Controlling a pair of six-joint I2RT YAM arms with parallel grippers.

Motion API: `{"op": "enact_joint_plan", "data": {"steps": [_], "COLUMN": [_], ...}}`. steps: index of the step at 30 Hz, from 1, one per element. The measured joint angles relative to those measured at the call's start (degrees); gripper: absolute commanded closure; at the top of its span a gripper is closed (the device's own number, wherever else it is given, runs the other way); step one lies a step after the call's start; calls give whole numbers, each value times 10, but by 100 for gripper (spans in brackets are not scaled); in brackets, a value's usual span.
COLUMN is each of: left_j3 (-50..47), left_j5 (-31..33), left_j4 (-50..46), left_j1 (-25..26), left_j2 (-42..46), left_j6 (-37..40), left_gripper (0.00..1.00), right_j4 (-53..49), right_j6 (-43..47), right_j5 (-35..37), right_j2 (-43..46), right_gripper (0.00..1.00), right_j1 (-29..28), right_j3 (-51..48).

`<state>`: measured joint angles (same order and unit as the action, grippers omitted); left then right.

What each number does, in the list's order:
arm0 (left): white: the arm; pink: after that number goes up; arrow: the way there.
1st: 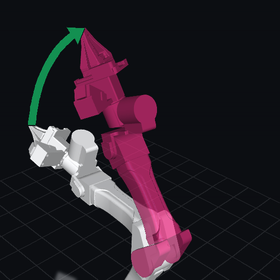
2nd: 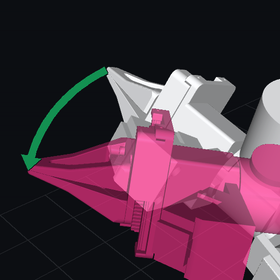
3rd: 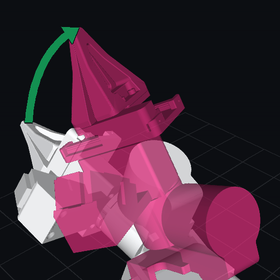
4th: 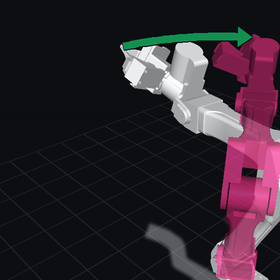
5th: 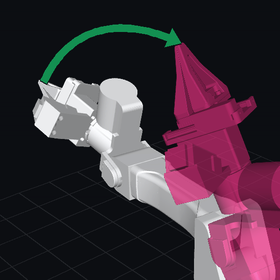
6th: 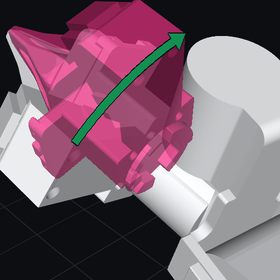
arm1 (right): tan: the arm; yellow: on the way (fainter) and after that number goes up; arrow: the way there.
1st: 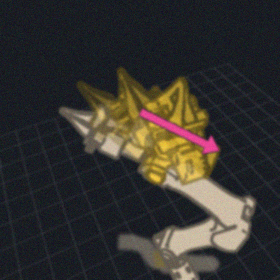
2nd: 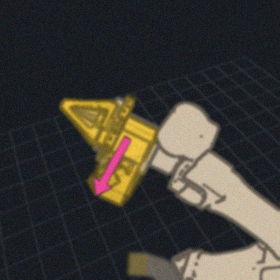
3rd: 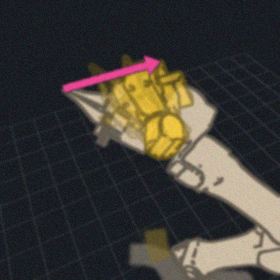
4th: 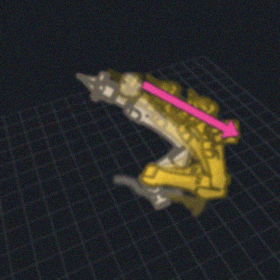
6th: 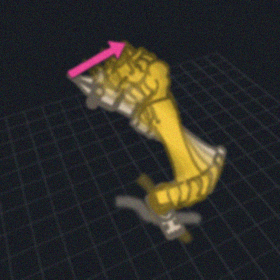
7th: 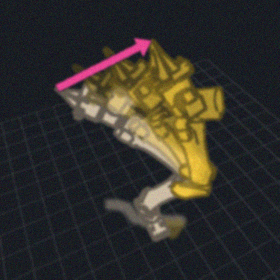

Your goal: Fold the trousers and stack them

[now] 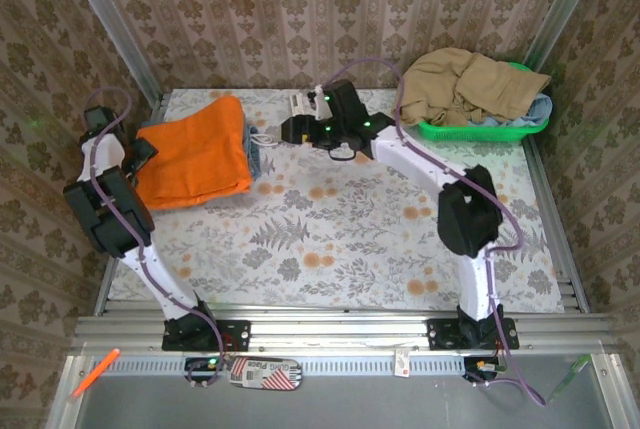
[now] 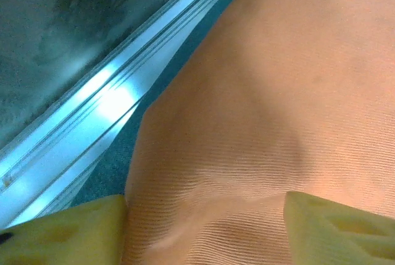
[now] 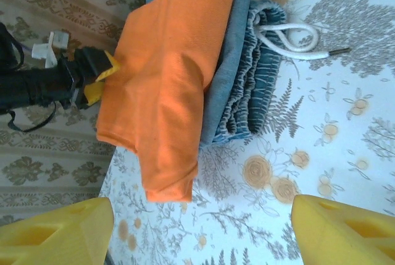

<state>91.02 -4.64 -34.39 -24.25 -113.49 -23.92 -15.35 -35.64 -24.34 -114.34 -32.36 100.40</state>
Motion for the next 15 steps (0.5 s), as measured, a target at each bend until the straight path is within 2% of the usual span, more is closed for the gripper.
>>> {"op": "enact_joint_plan", "data": {"steps": [1,2,7,11,13,15], "left_j3": [1,1,22,35,29,10], "left_j5": [5,12,53,91,90,86], "left_j4": [-2,-8,-62,-76,-71,-55], "left_j1": [5,12,69,177,229,259], "left_j2": [7,18,97,142,136,109], "left_j6": [1,3,2,-7,-25,-50], "left_gripper": [2,0,3,3,5,5], "right_j4": [0,-2,-3,-3,0,2], "right_j6": [5,10,28,32,36,38], "right_j5": [1,3,13,17,18,19], "right_j2": [15,31,92,136,155,178], "right_gripper": [22,22,22,22,22,22], "right_j1": [3,6,19,22,22,22], "right_j3": [-15,-32,-98,-151,-178,-212]}}
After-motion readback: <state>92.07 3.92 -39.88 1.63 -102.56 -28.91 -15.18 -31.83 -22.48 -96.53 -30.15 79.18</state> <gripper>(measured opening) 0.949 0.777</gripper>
